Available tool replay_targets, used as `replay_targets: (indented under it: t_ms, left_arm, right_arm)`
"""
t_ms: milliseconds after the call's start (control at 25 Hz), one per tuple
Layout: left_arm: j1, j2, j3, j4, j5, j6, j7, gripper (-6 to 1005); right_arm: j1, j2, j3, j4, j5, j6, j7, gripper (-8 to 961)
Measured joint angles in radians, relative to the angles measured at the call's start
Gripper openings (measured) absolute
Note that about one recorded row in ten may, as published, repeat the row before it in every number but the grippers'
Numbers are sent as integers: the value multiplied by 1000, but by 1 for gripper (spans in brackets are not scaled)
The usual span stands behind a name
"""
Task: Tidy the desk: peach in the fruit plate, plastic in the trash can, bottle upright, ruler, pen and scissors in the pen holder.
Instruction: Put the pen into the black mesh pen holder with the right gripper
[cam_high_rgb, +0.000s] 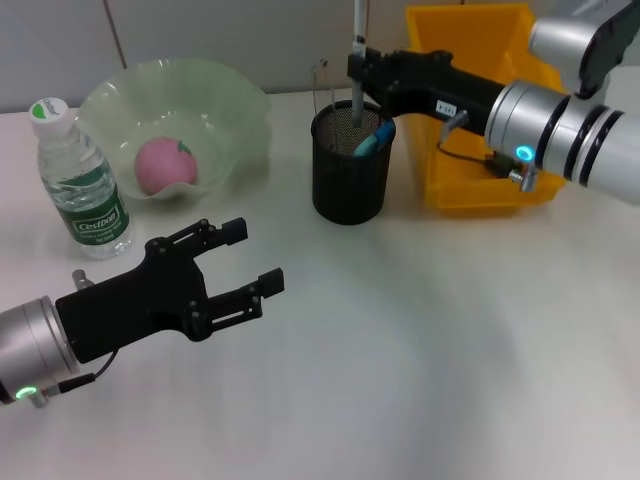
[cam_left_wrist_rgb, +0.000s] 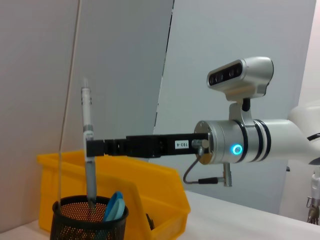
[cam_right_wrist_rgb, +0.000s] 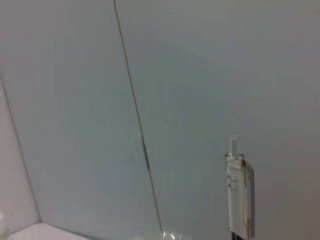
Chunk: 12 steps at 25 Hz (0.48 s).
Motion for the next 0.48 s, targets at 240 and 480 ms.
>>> replay_targets:
  t_ms: [240,480]
  left_arm:
    - [7,-5,0,0,1,-4,0,799]
    - [15,-6,1,0,1,0,0,799]
  right_arm:
    - [13,3,0,29,1,7,-23,148]
    - [45,4,-1,69,1,65,-23,149]
